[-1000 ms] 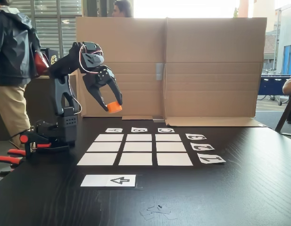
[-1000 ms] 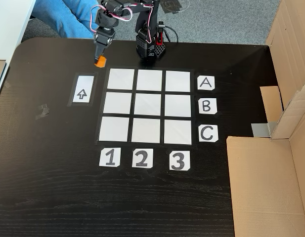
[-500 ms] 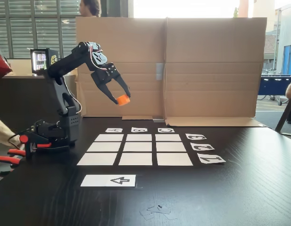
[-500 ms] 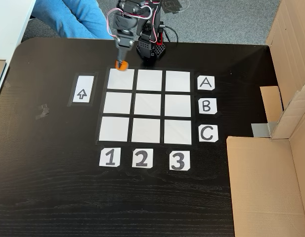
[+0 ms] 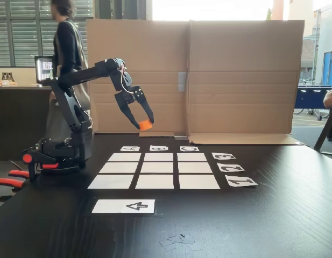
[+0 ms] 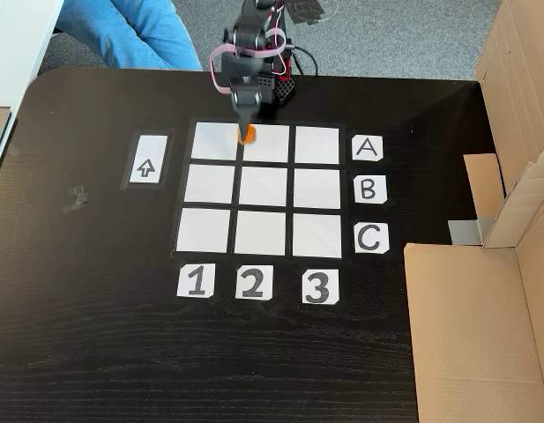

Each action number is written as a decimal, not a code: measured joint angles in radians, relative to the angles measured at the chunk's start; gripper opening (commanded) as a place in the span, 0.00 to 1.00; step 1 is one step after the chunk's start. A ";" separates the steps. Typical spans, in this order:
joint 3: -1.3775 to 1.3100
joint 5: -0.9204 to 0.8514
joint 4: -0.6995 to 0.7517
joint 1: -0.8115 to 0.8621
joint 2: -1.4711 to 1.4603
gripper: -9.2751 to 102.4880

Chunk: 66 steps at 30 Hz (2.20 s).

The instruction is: Pick up the round, orange token and place it in the grid on square B2.

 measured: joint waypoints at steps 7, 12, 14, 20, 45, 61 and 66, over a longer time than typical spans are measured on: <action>0.028 0.020 -0.083 0.003 -0.127 0.07; 0.028 0.035 -0.126 0.002 -0.210 0.07; 0.028 0.043 -0.141 -0.009 -0.244 0.07; 0.028 0.048 -0.184 -0.012 -0.333 0.07; -0.078 0.129 -0.295 -0.100 -0.560 0.20; 0.037 0.135 -0.324 -0.100 -0.488 0.58; 0.190 0.135 -0.374 -0.078 -0.305 0.59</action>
